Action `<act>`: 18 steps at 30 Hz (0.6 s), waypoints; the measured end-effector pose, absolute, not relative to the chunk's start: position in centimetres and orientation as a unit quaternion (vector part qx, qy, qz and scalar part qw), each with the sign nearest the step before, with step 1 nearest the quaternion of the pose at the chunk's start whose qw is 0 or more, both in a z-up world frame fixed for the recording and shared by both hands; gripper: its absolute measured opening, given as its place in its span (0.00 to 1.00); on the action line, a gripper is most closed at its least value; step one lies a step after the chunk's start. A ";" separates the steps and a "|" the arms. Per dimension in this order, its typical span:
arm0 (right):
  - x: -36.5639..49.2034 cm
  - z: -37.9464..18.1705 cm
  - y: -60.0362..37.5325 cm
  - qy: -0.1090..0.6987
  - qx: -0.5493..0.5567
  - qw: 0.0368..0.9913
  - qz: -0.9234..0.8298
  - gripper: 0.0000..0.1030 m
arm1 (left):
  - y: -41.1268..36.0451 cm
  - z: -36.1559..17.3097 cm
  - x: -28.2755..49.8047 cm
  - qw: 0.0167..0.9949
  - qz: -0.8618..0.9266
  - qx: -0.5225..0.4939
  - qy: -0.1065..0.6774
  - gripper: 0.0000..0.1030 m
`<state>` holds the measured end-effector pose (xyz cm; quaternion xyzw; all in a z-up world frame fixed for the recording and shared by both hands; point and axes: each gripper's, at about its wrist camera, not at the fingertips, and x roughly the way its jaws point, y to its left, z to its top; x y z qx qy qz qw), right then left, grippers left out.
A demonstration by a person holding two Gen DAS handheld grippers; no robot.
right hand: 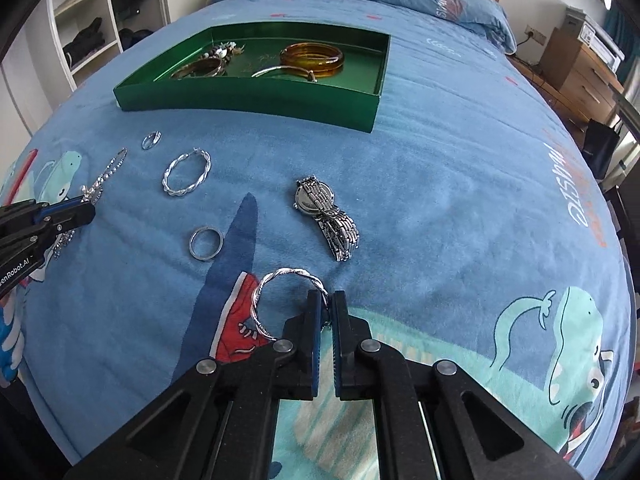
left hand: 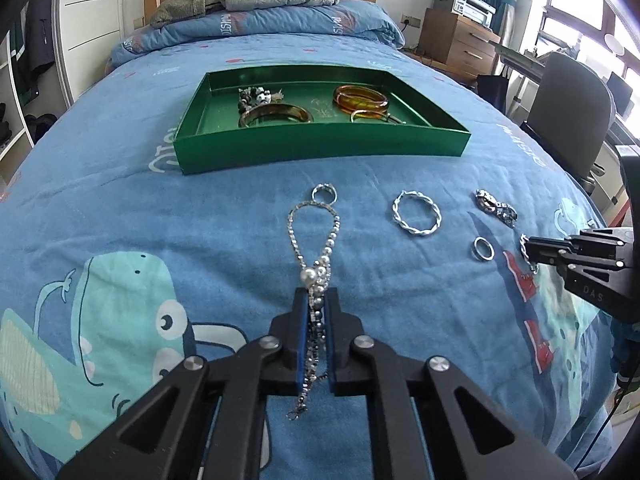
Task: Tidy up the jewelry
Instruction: 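Grasp the pearl necklace with the left tool while the right tool grasps the twisted silver bangle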
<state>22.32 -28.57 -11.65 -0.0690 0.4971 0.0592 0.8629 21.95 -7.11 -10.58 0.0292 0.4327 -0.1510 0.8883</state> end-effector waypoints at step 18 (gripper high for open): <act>16.3 -5.8 -29.6 0.429 -0.015 0.903 0.038 0.05 | -5.0 -2.7 17.3 0.912 -0.143 0.010 0.384 0.06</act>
